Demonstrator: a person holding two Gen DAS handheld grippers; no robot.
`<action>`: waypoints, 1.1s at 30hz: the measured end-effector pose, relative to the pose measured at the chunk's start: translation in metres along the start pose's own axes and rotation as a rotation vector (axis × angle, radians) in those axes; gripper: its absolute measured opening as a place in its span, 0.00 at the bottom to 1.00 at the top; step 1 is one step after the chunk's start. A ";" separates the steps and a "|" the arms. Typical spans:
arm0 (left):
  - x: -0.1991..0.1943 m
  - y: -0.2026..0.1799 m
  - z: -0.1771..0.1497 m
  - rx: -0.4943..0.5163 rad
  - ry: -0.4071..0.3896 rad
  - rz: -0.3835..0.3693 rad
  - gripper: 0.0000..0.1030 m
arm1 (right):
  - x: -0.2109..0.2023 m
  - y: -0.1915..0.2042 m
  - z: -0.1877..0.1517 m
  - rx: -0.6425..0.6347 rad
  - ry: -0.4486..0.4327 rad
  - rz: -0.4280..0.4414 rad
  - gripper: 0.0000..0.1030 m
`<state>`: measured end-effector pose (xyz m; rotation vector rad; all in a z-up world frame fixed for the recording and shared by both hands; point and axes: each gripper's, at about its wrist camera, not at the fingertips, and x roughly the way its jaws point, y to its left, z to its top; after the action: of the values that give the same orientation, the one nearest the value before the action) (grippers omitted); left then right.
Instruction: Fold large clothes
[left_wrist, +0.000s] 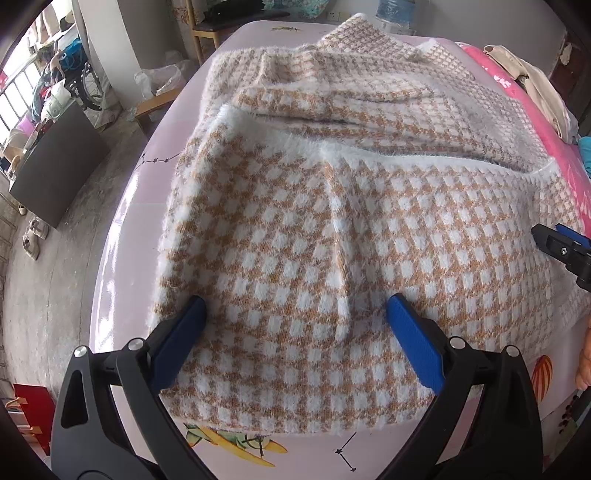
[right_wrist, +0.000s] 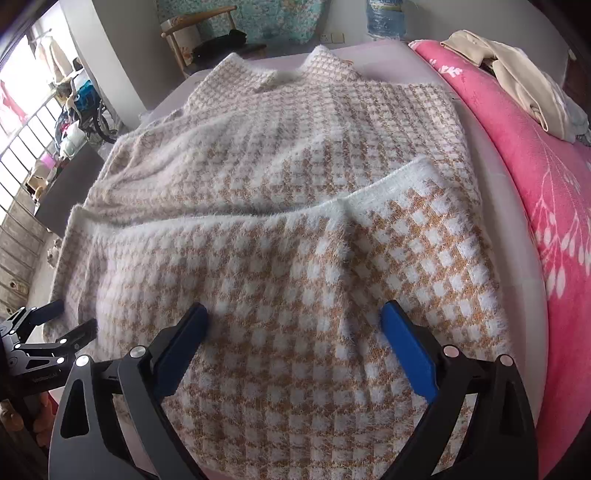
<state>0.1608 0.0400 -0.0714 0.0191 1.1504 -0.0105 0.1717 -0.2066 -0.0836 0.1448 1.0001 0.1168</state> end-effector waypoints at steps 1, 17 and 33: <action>0.001 -0.001 0.001 0.000 0.001 0.001 0.92 | 0.001 -0.001 0.000 0.010 0.004 0.003 0.93; 0.002 -0.003 0.001 -0.009 0.006 0.018 0.93 | 0.003 -0.011 -0.002 0.061 0.021 0.060 0.94; 0.001 -0.002 0.001 -0.007 0.000 0.018 0.93 | 0.001 -0.016 -0.001 0.052 0.039 0.096 0.94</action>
<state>0.1619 0.0380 -0.0721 0.0236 1.1501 0.0091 0.1719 -0.2224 -0.0884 0.2385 1.0360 0.1817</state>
